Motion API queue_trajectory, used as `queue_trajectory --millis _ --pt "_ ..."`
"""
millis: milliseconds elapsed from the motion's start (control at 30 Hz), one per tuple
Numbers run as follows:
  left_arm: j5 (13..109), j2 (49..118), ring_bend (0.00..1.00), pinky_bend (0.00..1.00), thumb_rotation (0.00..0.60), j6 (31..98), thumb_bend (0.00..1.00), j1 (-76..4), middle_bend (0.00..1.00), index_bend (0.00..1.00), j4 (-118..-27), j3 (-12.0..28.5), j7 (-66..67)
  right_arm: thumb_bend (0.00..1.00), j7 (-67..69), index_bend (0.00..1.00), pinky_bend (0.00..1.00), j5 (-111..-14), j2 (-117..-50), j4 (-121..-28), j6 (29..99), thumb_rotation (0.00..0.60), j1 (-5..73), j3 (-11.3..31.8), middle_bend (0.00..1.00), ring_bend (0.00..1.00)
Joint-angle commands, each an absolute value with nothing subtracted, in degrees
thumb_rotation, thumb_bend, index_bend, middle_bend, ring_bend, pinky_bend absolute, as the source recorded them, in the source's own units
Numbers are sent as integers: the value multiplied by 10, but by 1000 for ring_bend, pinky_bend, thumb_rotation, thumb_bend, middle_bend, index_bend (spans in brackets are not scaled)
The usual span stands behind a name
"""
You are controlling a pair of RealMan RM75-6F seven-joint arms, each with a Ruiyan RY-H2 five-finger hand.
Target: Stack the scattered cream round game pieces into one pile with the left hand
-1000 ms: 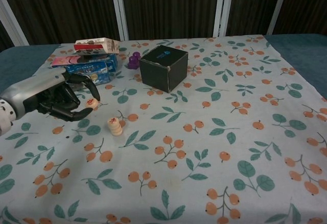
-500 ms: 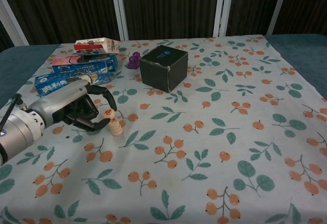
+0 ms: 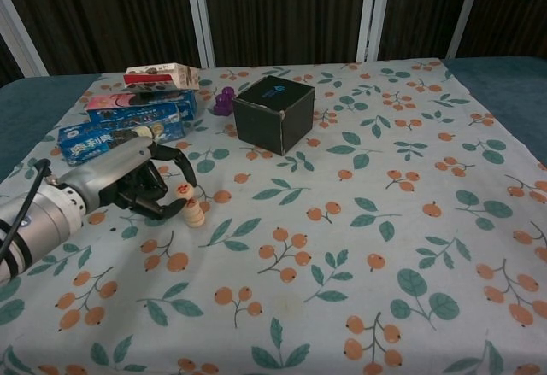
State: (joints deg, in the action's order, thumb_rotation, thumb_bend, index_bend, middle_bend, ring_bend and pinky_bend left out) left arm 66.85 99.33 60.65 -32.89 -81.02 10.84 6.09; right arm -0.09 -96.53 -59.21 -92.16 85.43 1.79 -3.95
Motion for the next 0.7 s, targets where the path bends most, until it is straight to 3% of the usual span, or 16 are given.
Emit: queue_trajectory --millis 33,700 --pt "669 993 1000 1000 600 606 404 -329 1000 476 -812 107 62 174 -1 0 0 -965 -593 -921 855 600 18 -39 0 0" --pt "670 993 1000 1000 600 601 402 -329 1000 442 -809 101 66 174 -1 0 0 -967 -594 -921 857 600 17 -39 0 0"
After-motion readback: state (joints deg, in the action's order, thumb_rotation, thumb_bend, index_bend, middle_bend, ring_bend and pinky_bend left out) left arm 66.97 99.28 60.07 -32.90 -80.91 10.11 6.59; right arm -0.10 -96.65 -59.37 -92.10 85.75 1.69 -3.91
